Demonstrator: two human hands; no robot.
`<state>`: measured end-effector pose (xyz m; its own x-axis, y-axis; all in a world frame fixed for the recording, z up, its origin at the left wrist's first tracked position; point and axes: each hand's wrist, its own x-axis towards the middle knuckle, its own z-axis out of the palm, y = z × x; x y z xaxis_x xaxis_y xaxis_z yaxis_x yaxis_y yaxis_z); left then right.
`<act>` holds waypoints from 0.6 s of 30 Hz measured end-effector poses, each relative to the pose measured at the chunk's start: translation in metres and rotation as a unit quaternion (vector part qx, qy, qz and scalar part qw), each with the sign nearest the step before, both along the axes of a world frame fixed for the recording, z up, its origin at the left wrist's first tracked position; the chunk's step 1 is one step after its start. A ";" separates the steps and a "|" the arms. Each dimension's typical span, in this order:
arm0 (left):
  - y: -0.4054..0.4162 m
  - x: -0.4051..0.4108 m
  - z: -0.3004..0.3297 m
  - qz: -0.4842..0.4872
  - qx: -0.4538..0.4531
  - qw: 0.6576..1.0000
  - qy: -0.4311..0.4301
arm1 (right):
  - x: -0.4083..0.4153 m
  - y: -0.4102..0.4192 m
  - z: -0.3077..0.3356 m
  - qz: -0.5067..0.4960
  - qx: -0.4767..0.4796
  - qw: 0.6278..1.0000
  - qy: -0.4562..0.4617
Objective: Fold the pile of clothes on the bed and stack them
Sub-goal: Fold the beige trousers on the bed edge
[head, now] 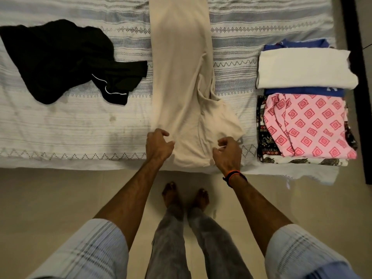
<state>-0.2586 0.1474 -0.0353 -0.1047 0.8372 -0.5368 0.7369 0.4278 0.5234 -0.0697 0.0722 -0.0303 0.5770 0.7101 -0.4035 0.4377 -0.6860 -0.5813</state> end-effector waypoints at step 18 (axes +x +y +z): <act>-0.009 0.157 -0.007 0.084 -0.050 0.985 -0.142 | 0.136 0.085 -0.026 0.153 -0.107 0.981 0.054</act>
<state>-0.1017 0.1388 -0.0419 -0.0718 0.7622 -0.6433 0.4811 0.5915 0.6471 0.0661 0.1573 -0.0567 0.2951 0.7356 -0.6098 0.5857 -0.6435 -0.4928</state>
